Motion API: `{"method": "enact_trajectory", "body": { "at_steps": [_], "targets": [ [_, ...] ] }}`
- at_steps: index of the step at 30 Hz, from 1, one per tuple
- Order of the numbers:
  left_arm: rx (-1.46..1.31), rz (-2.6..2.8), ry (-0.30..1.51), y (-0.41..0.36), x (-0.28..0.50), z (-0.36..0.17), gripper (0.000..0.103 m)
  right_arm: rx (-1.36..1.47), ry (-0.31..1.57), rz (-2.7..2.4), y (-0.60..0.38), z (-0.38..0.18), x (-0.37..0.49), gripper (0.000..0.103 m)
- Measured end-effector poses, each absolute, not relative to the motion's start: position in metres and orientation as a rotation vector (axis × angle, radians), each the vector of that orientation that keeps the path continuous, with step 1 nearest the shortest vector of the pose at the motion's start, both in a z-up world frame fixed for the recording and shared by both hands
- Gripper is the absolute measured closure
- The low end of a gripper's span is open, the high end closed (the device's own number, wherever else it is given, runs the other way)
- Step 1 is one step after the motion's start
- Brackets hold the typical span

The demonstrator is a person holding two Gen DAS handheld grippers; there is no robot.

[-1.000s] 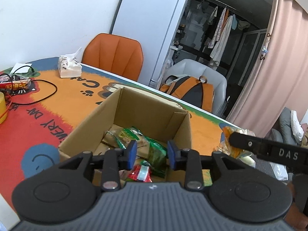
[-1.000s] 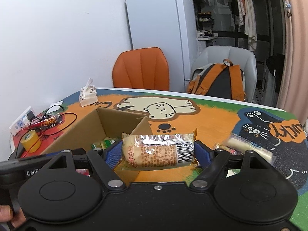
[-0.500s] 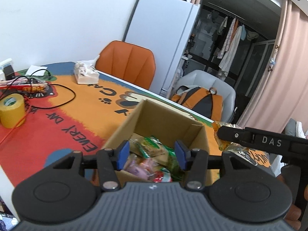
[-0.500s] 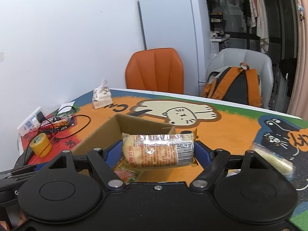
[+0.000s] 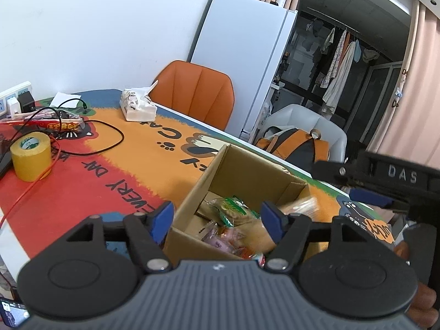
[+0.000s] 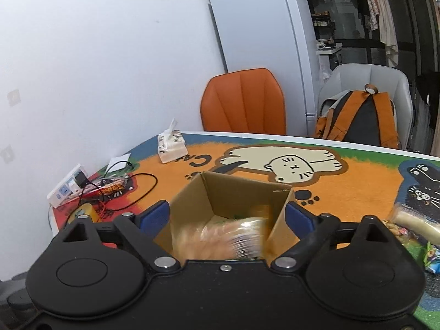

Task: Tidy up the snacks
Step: 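Open the right tool to drop the cream biscuit roll into the box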

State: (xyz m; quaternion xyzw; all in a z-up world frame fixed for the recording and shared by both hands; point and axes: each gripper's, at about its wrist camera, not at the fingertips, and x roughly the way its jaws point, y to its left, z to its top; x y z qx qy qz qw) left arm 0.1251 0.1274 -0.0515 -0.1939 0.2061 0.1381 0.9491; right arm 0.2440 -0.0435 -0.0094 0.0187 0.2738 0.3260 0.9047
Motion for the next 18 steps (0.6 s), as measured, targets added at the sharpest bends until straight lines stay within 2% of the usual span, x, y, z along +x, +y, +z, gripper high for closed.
{"method": "enact_trajectory", "body": {
  "at_steps": [4, 9, 18],
  "targets": [
    [-0.393, 0.270, 0.417, 0.125, 0.126, -0.050, 0.029, 0.050, 0.581, 0.648, -0.057, -0.012, 0.245, 0.009],
    [-0.362, 0.263, 0.414, 0.114, 0.126, -0.046, 0.017, 0.046, 0.595, 0.634, -0.069, -0.018, 0.243, 0.005],
    [-0.344, 0.225, 0.423, 0.099, 0.130, -0.042, 0.014, 0.065, 0.611, 0.609, -0.093, -0.024, 0.238, 0.000]
  ]
}}
